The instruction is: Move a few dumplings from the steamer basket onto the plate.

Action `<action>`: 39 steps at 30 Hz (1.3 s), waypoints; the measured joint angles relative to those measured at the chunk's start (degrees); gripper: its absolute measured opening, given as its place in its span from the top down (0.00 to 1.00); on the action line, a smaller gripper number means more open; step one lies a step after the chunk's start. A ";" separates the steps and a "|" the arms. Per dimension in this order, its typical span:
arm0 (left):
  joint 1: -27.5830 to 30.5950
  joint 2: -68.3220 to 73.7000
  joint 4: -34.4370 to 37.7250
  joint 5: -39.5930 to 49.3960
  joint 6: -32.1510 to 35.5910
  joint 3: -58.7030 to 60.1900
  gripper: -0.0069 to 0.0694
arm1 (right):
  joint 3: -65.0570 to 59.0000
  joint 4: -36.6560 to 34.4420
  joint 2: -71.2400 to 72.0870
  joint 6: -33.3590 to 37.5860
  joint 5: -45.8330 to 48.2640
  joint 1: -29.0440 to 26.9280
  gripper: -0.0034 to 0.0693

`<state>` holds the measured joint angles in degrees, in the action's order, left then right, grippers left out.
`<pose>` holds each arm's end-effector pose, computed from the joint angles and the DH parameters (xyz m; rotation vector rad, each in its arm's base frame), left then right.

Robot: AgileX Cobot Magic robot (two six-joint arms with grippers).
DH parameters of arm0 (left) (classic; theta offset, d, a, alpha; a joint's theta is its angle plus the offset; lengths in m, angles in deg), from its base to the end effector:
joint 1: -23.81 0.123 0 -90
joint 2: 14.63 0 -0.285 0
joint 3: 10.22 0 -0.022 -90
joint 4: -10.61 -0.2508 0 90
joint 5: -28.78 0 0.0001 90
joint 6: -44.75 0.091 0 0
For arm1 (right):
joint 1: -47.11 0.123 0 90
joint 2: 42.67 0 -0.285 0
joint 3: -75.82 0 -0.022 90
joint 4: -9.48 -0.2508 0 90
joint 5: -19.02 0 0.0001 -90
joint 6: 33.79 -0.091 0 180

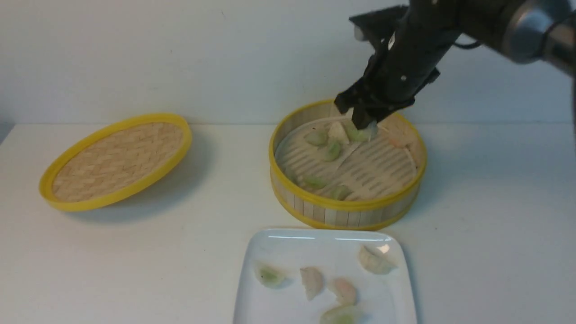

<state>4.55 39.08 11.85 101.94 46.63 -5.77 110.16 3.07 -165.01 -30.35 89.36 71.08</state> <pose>0.0948 -0.0351 0.4436 0.4251 2.2589 -0.1839 0.3943 0.1858 0.3105 -0.6348 2.7057 0.2488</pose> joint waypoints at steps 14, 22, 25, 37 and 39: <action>0.00 0.00 0.00 0.00 0.20 0.00 0.92 | -49.09 -7.82 21.38 0.43 -15.31 8.74 0.71; 0.00 0.00 -0.07 0.00 0.20 0.00 0.92 | -58.01 -6.89 21.38 -5.95 -25.83 8.86 0.71; 0.00 0.00 -0.03 0.00 0.25 0.00 0.92 | -58.21 -6.89 21.43 -6.41 -28.85 8.86 0.69; 0.00 0.00 -0.02 0.00 0.25 0.00 0.92 | -56.36 -6.16 21.97 -6.59 -26.17 8.86 0.32; 0.00 0.00 -0.02 0.00 0.25 0.00 0.92 | -54.34 -5.43 22.87 -6.53 -22.91 8.86 0.37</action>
<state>4.55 39.08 11.83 101.94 46.88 -5.77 55.82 -2.36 -142.14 -36.88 66.45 79.94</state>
